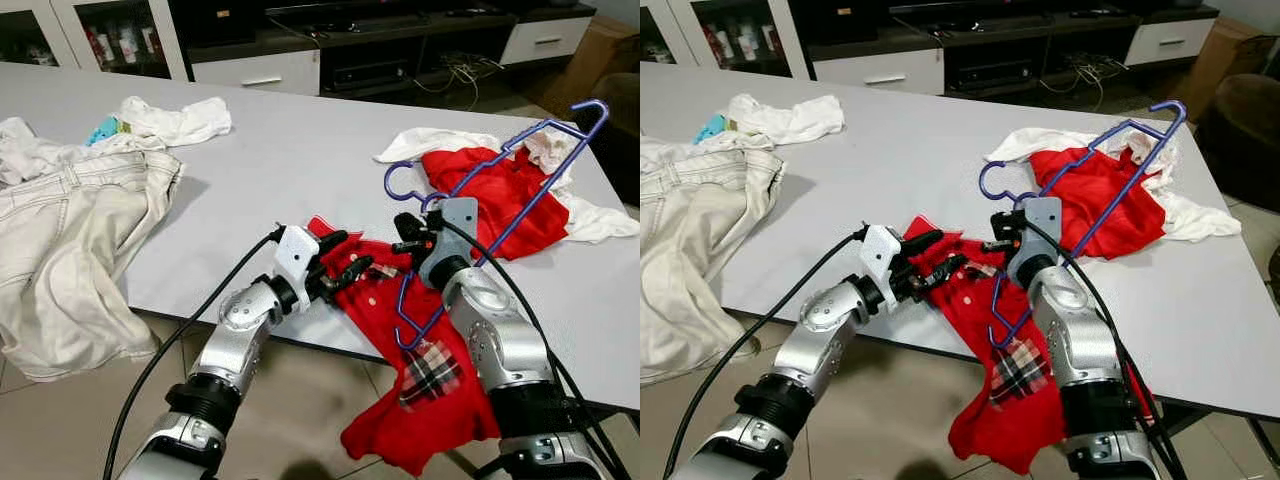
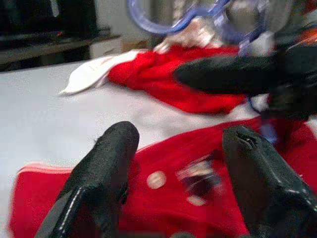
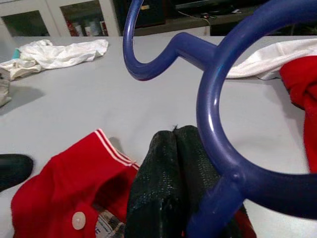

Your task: Hang hanger

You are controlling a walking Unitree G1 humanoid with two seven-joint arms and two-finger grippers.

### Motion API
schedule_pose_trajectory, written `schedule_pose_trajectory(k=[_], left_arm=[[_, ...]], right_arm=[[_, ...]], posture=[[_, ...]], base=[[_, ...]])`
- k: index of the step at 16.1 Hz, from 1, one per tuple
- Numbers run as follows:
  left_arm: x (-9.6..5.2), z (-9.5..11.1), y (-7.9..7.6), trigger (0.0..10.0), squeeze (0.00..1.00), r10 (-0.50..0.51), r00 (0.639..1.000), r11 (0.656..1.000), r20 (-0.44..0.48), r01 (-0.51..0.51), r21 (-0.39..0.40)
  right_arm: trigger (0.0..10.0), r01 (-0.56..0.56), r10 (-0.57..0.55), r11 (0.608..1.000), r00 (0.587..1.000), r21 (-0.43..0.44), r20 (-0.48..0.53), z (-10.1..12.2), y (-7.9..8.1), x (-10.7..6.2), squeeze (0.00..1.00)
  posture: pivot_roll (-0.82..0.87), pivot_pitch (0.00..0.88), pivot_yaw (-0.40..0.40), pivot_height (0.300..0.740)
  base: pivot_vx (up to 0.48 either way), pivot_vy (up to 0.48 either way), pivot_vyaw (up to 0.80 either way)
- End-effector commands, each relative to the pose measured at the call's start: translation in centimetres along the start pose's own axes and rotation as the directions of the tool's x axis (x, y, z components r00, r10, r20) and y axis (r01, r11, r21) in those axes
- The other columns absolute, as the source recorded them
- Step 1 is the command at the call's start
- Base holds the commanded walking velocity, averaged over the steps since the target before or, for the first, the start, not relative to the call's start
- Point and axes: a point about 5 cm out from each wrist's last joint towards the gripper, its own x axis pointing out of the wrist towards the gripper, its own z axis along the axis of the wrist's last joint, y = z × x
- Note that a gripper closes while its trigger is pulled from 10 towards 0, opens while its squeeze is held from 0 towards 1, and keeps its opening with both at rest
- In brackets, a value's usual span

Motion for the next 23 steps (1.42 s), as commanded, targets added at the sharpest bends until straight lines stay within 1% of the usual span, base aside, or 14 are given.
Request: schedule_pose_trajectory(k=[1, 2, 3, 5, 7, 9, 10, 11, 12, 15, 19, 20, 21, 23], left_arm=[[0.0, 0.0, 0.6, 10.0, 1.00, 0.029, 0.999, 1.000, -0.019, -0.028, 0.013], [0.0, -0.8, 1.4, 10.0, 0.23, 0.088, 0.991, 0.996, -0.099, -0.087, 0.011], [0.0, -1.1, 1.6, 10.0, 0.00, 0.103, 0.986, 0.995, -0.128, -0.101, 0.017], [0.2, -1.6, 1.5, 10.0, 0.00, 0.107, 0.977, 0.994, -0.182, -0.104, 0.024], [0.8, -1.8, 1.1, 10.0, 0.00, 0.096, 0.974, 0.995, -0.205, -0.095, 0.017], [1.2, -1.9, 0.7, 10.0, 0.00, 0.073, 0.973, 0.997, -0.219, -0.073, 0.009], [1.3, -2.5, 0.1, 10.0, 0.00, 0.035, 0.963, 0.999, -0.269, -0.032, 0.017], [1.3, -2.7, 0.0, 10.0, 0.00, 0.023, 0.957, 1.000, -0.290, -0.019, 0.018], [1.3, -3.0, -0.1, 0.0, 0.00, 0.018, 0.950, 1.000, -0.311, -0.012, 0.021], [1.1, -3.3, -0.2, 0.0, 0.00, 0.001, 0.939, 1.000, -0.345, 0.006, 0.019], [1.0, -3.5, 0.1, 0.0, 0.00, 0.025, 0.931, 0.999, -0.364, -0.010, 0.043], [1.0, -3.4, 0.2, 0.0, 0.00, 0.038, 0.933, 0.999, -0.358, -0.023, 0.045], [1.2, -2.9, 0.5, 0.0, 0.00, 0.063, 0.943, 0.998, -0.327, -0.050, 0.049], [1.5, -2.0, 0.9, 0.0, 0.00, 0.099, 0.960, 0.995, -0.260, -0.096, 0.022]], right_arm=[[10.0, -0.020, 0.020, 1.000, 0.998, 0.006, -0.061, -1.4, 0.4, -0.3, 0.00], [10.0, -0.039, 0.040, 0.999, 0.997, 0.009, -0.060, -1.4, 0.7, -0.4, 0.00], [10.0, -0.047, 0.047, 0.999, 0.997, 0.009, -0.060, -1.4, 0.8, -0.5, 0.00], [10.0, -0.081, 0.081, 0.997, 0.995, 0.002, -0.059, -1.4, 1.4, -0.6, 0.00], [10.0, -0.115, 0.114, 0.993, 0.992, -0.013, -0.052, -1.2, 2.0, -0.7, 0.00], [10.0, -0.125, 0.124, 0.992, 0.991, -0.020, -0.051, -1.1, 2.2, -0.8, 0.00], [10.0, -0.138, 0.136, 0.990, 0.989, -0.028, -0.050, -1.1, 2.4, -0.8, 0.00], [10.0, -0.141, 0.139, 0.990, 0.989, -0.030, -0.050, -1.1, 2.5, -0.9, 0.00], [10.0, -0.143, 0.141, 0.989, 0.989, -0.031, -0.051, -1.0, 2.5, -0.9, 0.00], [10.0, -0.142, 0.140, 0.989, 0.989, -0.033, -0.050, -1.0, 2.5, -0.9, 0.00], [10.0, -0.134, 0.133, 0.990, 0.990, -0.031, -0.047, -0.9, 2.4, -0.8, 0.00], [10.0, -0.130, 0.129, 0.991, 0.991, -0.030, -0.044, -0.8, 2.3, -0.8, 0.00], [10.0, -0.120, 0.119, 0.992, 0.992, -0.029, -0.040, -0.7, 2.1, -0.7, 0.00], [10.0, -0.101, 0.100, 0.994, 0.994, -0.030, -0.036, -0.6, 1.7, -0.8, 0.00]], posture=[[-0.08, 0.000, 0.010, 0.740], [-0.08, 0.000, 0.010, 0.740], [-0.08, 0.000, 0.010, 0.740], [-0.08, 0.000, 0.008, 0.740], [-0.08, 0.000, 0.009, 0.740], [-0.08, 0.000, 0.010, 0.740], [-0.09, 0.000, 0.012, 0.740], [-0.09, 0.000, 0.012, 0.740], [-0.09, 0.000, 0.015, 0.740], [-0.09, 0.000, 0.019, 0.740], [-0.08, 0.000, 0.018, 0.740], [-0.08, 0.000, 0.017, 0.740], [-0.08, 0.000, 0.017, 0.740], [-0.08, 0.000, 0.015, 0.740]], base=[[0.000, 0.000, 0.00], [0.000, 0.000, 0.00], [0.000, 0.000, 0.00], [0.000, 0.000, 0.00], [0.000, 0.000, 0.00], [0.000, 0.000, 0.00], [0.000, 0.000, 0.00], [0.000, 0.000, 0.00], [0.000, 0.000, 0.00], [0.000, 0.000, 0.00], [0.000, 0.000, 0.00], [0.000, 0.000, 0.00], [0.000, 0.000, 0.00], [0.000, 0.000, 0.00]])
